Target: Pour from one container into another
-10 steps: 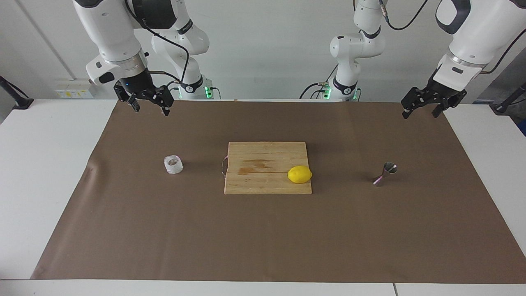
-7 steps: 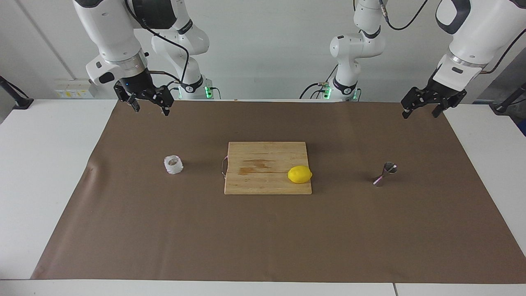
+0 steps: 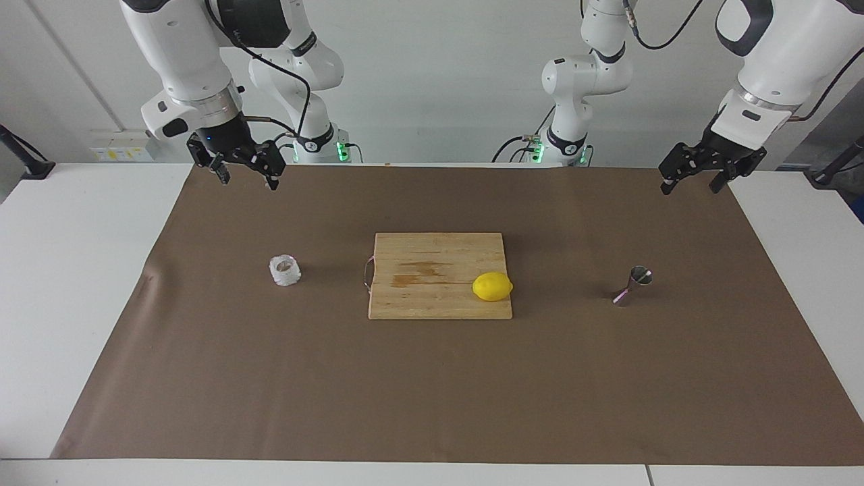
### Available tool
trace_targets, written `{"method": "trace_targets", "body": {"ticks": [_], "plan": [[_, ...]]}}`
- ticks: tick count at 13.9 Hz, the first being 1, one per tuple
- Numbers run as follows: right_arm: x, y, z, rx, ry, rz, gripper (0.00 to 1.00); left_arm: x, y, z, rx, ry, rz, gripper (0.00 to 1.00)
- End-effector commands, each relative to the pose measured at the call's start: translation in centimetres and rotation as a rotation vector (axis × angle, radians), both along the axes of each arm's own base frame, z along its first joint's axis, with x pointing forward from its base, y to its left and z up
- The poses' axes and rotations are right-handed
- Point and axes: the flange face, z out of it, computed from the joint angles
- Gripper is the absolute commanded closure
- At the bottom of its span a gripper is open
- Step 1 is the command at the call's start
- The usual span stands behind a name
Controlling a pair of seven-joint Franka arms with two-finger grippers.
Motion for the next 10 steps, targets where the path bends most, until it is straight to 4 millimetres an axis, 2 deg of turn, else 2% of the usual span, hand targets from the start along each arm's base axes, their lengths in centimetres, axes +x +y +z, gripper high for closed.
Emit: {"method": "trace_targets", "body": {"ticks": [1,3,5,10], "plan": [[-0.5,-0.3,0.3,0.029,0.002,0.004,0.0,-0.8,0.5,0.5,0.021,-0.003,-0.003,0.0],[-0.5,-0.3,0.3,0.029,0.002,0.004,0.0,-1.4,1.3,0.8,0.029,-0.005,0.012,0.0],[-0.5,-0.3,0.3,0.029,0.002,0.004,0.0,-1.6,-0.5,0.5,0.03,0.004,-0.02,0.0],[-0.5,-0.3,0.3,0.029,0.002,0.004,0.0,-1.6,-0.5,0.5,0.03,0.007,-0.028,0.0]]}}
